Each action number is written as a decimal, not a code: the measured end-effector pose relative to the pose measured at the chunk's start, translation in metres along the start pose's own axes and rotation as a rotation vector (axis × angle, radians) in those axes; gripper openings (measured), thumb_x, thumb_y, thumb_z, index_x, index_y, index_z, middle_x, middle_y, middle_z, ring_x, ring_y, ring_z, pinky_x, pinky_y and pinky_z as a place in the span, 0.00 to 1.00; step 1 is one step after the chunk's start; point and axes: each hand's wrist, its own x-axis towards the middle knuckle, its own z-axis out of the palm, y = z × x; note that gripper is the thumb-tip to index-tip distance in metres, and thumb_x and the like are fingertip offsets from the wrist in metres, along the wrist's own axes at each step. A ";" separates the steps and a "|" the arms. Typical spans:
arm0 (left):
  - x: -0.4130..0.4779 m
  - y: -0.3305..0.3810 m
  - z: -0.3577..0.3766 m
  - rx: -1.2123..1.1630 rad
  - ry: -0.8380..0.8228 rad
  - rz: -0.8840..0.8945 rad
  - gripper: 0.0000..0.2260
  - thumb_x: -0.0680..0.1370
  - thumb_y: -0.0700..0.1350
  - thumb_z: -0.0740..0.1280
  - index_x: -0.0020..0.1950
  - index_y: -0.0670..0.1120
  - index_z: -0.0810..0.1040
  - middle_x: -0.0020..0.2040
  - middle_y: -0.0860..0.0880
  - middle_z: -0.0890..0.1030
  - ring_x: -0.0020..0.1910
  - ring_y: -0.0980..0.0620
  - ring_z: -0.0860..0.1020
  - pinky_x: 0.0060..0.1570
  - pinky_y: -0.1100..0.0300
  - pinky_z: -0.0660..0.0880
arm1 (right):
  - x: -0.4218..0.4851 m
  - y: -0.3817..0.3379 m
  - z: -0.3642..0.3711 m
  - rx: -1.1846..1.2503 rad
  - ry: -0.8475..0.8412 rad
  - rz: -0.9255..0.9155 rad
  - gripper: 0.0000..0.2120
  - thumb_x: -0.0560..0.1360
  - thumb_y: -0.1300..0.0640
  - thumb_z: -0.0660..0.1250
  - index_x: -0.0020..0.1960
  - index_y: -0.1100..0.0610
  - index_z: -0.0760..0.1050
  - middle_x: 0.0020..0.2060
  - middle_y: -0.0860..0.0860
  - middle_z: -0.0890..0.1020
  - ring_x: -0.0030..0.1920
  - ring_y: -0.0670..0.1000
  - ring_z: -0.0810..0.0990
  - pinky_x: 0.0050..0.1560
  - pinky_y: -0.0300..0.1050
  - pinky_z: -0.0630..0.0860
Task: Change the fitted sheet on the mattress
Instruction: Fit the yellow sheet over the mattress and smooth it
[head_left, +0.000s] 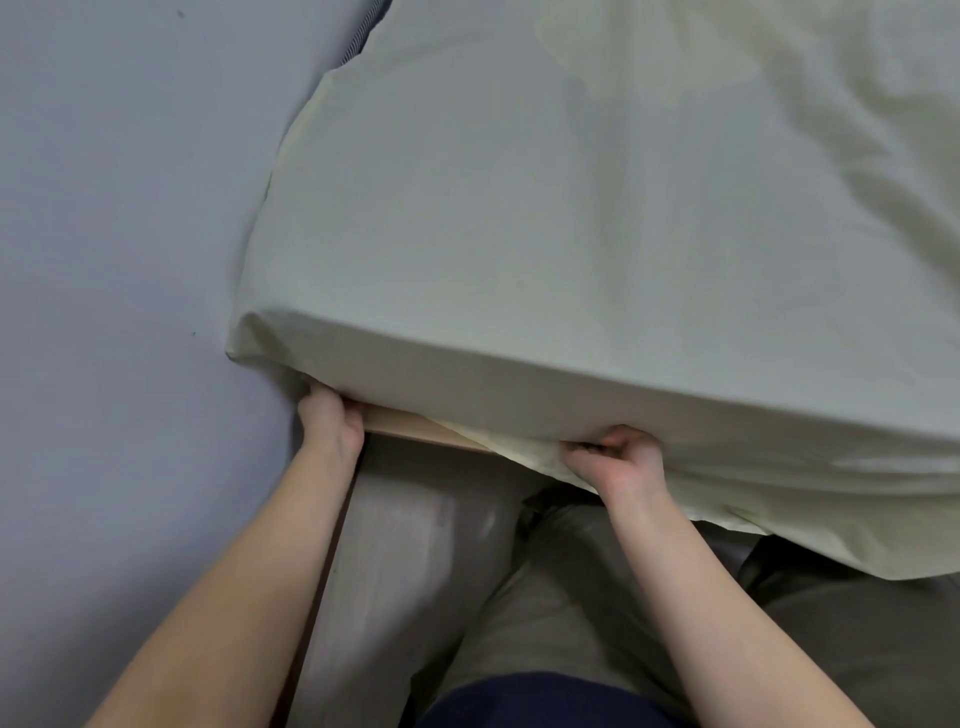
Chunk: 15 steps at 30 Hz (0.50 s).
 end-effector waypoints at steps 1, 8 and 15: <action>0.000 0.000 0.000 -0.005 0.001 0.014 0.13 0.83 0.42 0.59 0.67 0.45 0.73 0.66 0.44 0.76 0.65 0.45 0.75 0.61 0.46 0.74 | 0.000 0.000 0.000 0.001 0.006 -0.001 0.32 0.59 0.72 0.47 0.55 0.55 0.75 0.60 0.52 0.81 0.62 0.57 0.78 0.67 0.53 0.70; 0.018 0.033 0.009 0.098 -0.151 0.055 0.12 0.82 0.49 0.55 0.49 0.51 0.78 0.47 0.51 0.84 0.51 0.48 0.80 0.59 0.51 0.75 | 0.002 -0.001 0.001 -0.021 0.022 -0.003 0.35 0.60 0.71 0.47 0.60 0.53 0.76 0.60 0.53 0.81 0.61 0.58 0.78 0.67 0.53 0.70; 0.008 0.018 0.006 0.063 -0.129 0.156 0.12 0.82 0.46 0.54 0.54 0.52 0.77 0.60 0.48 0.80 0.55 0.49 0.78 0.60 0.53 0.75 | 0.004 0.000 0.002 -0.018 0.064 -0.011 0.35 0.61 0.72 0.48 0.60 0.54 0.78 0.58 0.53 0.82 0.59 0.58 0.80 0.67 0.55 0.71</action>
